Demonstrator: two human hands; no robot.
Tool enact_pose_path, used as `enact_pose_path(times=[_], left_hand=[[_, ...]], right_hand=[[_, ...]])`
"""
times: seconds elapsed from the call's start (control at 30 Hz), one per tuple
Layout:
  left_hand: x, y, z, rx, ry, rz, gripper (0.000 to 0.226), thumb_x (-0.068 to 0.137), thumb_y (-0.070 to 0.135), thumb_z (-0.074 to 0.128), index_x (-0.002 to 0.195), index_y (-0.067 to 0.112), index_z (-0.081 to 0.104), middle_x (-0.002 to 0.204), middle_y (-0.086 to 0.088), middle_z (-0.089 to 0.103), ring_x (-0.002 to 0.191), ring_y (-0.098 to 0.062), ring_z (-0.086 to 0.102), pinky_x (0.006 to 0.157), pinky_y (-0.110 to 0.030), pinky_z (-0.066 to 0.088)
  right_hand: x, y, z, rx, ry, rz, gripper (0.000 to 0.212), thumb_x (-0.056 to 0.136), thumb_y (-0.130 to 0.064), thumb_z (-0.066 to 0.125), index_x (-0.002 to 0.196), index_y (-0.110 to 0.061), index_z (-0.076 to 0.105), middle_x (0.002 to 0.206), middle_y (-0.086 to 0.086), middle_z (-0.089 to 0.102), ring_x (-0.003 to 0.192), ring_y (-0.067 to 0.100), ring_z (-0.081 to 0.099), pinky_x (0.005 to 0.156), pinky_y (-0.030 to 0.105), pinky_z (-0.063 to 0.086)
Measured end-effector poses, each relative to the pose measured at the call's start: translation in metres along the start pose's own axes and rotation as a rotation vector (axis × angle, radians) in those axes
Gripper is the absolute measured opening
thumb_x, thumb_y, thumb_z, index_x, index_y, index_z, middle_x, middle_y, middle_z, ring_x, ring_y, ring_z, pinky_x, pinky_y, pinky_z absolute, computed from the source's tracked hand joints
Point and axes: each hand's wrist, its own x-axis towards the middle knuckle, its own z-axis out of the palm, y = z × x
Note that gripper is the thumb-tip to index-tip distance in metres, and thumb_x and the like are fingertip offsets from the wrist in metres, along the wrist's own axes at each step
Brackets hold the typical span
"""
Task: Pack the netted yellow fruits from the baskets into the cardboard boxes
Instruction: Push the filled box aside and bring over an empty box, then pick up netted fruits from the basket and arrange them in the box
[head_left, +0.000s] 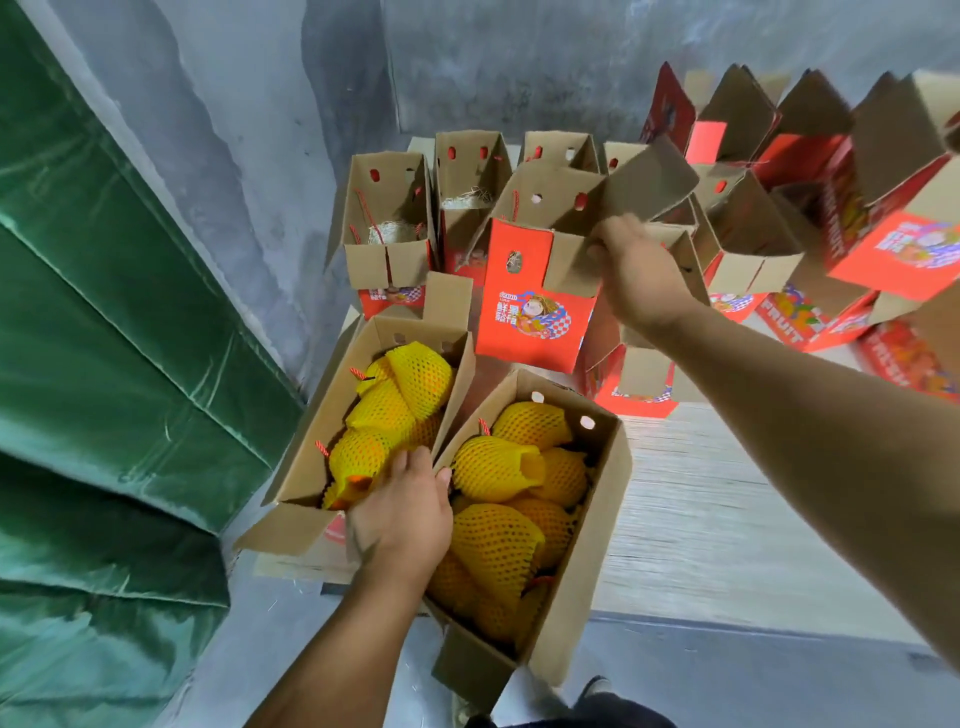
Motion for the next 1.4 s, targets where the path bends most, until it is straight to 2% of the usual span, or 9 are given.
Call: enact_pose_path(times=[0.3,0.53,0.67,0.8,0.93,1.1,1.2,1.33,1.4], left_hand=[[0.028,0.013,-0.02,-0.162,0.061,-0.107,0.026,0.104,0.048,0.05,0.107,0.023,0.056,0.103,-0.002,0.066,0.081,-0.019,0.051,0.058,-0.031,0.031],[0.059,0.041,-0.021,-0.366,0.013,-0.255,0.036,0.104,0.036,0.055,0.134,0.016,0.055,0.137,-0.015,0.057,0.128,-0.039,0.051,0.101,-0.046,0.04],[0.053,0.079,-0.034,-0.84,0.306,-0.108,0.032,0.105,0.028,0.054,0.136,0.02,0.057,0.133,-0.001,0.059,0.128,-0.023,0.047,0.113,-0.037,0.025],[0.046,0.144,-0.059,-1.393,0.038,0.034,0.055,0.1,0.049,0.051,0.148,0.026,0.038,0.126,0.018,0.051,0.11,0.013,0.053,0.094,-0.016,0.041],[0.048,0.176,-0.072,-1.334,0.051,0.198,0.091,0.082,0.076,0.055,0.155,0.04,0.014,0.146,0.015,0.032,0.108,0.037,0.033,0.087,0.001,0.032],[0.069,0.209,-0.084,-1.129,-0.069,0.443,0.127,0.06,0.092,0.069,0.153,0.061,-0.011,0.169,0.021,0.009,0.156,-0.014,0.013,0.125,-0.056,0.018],[0.073,0.246,-0.088,-0.947,0.161,0.316,0.137,0.048,0.107,0.052,0.158,0.052,-0.007,0.171,0.01,-0.013,0.158,-0.027,-0.01,0.12,-0.056,0.0],[0.064,0.303,-0.082,-1.254,0.033,0.417,0.127,0.056,0.078,0.084,0.157,0.059,0.008,0.161,0.022,0.034,0.148,-0.009,0.037,0.115,-0.039,0.041],[0.052,0.332,-0.067,-1.33,-0.11,0.405,0.124,0.051,0.058,0.097,0.149,0.068,0.021,0.144,0.019,0.056,0.134,-0.014,0.057,0.097,-0.049,0.058]], right_hand=[[-0.045,-0.004,-0.063,0.036,0.243,-0.182,0.018,0.102,-0.009,0.045,0.114,-0.004,0.057,0.108,0.017,0.052,0.097,0.032,0.053,0.078,0.046,0.046],[-0.11,0.004,-0.08,0.054,0.162,-0.169,0.017,0.101,-0.004,0.047,0.115,0.002,0.055,0.114,0.02,0.053,0.1,0.036,0.054,0.081,0.049,0.048],[-0.143,0.012,-0.08,0.113,0.223,-0.13,0.018,0.081,0.001,0.051,0.099,-0.001,0.05,0.102,0.01,0.048,0.09,0.024,0.044,0.077,0.034,0.041],[-0.169,0.032,-0.086,0.145,0.313,-0.039,0.021,0.078,0.007,0.051,0.096,-0.004,0.048,0.106,0.006,0.043,0.096,0.012,0.039,0.078,0.022,0.037],[-0.194,0.063,-0.11,0.196,0.381,0.037,0.028,0.079,0.018,0.054,0.094,-0.006,0.053,0.127,0.012,0.032,0.124,-0.007,0.034,0.074,0.025,0.045],[-0.22,0.117,-0.153,0.334,0.41,0.095,0.028,0.083,0.023,0.053,0.092,-0.003,0.056,0.135,0.014,0.036,0.13,-0.003,0.041,0.081,0.021,0.051],[-0.231,0.157,-0.179,0.356,0.384,0.043,0.024,0.083,0.026,0.055,0.087,0.002,0.056,0.133,0.019,0.053,0.134,0.021,0.05,0.099,0.042,0.048],[-0.246,0.234,-0.218,0.465,0.4,0.055,0.039,0.084,0.033,0.05,0.086,-0.006,0.054,0.136,0.013,0.061,0.136,0.028,0.053,0.107,0.042,0.044],[-0.248,0.277,-0.227,0.534,0.409,0.14,0.041,0.084,0.034,0.048,0.085,-0.006,0.053,0.135,0.013,0.062,0.135,0.028,0.054,0.108,0.049,0.044]])
